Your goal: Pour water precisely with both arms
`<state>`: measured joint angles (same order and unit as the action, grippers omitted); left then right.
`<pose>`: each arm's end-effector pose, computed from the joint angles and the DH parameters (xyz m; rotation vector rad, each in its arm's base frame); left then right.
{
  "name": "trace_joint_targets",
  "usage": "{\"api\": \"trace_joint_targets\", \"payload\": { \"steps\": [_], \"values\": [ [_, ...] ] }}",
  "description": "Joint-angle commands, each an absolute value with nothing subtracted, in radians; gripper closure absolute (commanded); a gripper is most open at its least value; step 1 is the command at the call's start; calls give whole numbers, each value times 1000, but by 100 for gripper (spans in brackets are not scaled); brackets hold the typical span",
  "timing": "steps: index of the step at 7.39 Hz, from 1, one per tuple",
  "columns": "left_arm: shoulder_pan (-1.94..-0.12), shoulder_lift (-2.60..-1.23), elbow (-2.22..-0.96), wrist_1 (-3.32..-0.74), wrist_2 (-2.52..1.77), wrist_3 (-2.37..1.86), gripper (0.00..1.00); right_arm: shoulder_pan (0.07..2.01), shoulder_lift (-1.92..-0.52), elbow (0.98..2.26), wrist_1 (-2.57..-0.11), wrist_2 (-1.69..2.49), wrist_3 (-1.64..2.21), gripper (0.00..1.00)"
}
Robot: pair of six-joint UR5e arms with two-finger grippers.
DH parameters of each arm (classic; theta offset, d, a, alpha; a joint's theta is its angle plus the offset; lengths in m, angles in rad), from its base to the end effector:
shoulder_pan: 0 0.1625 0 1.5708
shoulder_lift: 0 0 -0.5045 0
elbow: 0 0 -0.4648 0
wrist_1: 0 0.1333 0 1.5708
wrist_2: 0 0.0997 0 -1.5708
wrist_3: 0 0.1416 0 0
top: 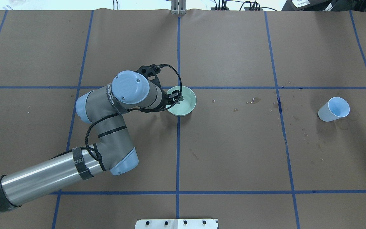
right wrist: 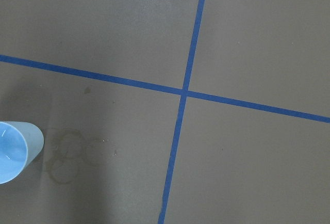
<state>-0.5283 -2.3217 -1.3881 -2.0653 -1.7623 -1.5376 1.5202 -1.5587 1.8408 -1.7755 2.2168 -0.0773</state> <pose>0.7288 -0.5485 0.2617 0.1278 1.0713 -0.3448 0.0196 -0.5624 0.6426 0.0834 -0.6452 -0.1484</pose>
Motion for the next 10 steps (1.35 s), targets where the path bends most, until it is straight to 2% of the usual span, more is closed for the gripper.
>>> {"api": "trace_joint_targets", "payload": {
  "steps": [1, 2, 3, 4, 5, 7, 10],
  "values": [
    [-525, -2325, -1367, -2068, -1763, -1536, 27, 1520, -1559, 1841, -1776, 2218, -75, 1],
    [-525, -2326, -1367, -2068, -1764, -1536, 41, 1520, -1555, 1841, -1776, 2218, -74, 1],
    [-525, -2326, -1367, -2068, -1764, -1534, 62, 1520, -1555, 1841, -1775, 2218, -74, 1],
    [-522, -2326, -1367, -2063, -1764, -1539, 92, 1520, -1555, 1841, -1776, 2218, -72, 1],
    [-522, -2332, -1368, -2059, -1767, -1542, 100, 1520, -1555, 1841, -1775, 2218, -72, 1],
    [-541, -2350, -1391, -2030, -1832, -1542, 100, 1522, -1555, 1841, -1776, 2218, -74, 1],
    [-659, -2339, -1607, -1719, -1989, -1525, 100, 1526, -1566, 1841, -1778, 2218, -74, 1]
  ]
}}
